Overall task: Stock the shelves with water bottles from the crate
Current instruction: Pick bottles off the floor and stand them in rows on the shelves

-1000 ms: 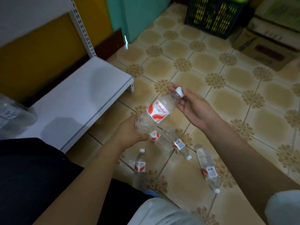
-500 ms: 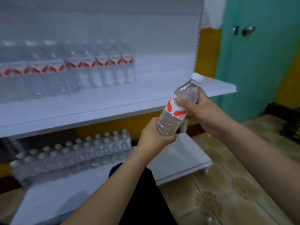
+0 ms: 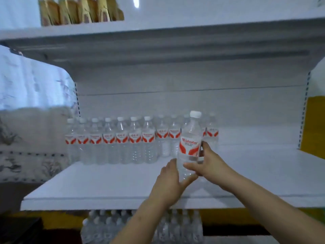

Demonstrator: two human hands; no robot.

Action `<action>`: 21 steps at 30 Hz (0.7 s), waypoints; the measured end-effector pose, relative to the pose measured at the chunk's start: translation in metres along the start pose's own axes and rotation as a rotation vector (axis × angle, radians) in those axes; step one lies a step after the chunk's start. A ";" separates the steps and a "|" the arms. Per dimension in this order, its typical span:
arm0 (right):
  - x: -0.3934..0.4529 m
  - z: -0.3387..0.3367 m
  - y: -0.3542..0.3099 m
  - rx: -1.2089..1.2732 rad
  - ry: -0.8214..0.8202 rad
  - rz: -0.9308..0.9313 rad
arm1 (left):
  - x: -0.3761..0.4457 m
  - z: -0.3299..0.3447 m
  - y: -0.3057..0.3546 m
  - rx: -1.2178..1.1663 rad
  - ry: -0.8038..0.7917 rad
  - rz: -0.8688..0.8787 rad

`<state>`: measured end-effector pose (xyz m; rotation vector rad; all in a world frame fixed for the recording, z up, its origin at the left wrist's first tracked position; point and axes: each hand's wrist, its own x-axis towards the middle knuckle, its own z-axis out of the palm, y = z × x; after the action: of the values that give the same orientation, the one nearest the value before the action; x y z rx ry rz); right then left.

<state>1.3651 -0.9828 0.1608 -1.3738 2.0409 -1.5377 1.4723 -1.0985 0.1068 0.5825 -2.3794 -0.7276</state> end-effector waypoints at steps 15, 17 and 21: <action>0.181 0.082 0.053 -0.138 -0.102 -0.006 | 0.127 -0.016 -0.119 0.518 0.054 -0.251; 0.196 0.088 0.055 -0.123 -0.097 -0.020 | 0.139 -0.016 -0.122 0.528 0.041 -0.270; 0.219 0.098 0.062 -0.151 -0.024 -0.040 | 0.147 -0.010 -0.124 0.582 0.110 -0.253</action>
<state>1.2812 -1.2144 0.1389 -1.4870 2.1664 -1.4006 1.3985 -1.2758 0.0958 1.1448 -2.4282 -0.0771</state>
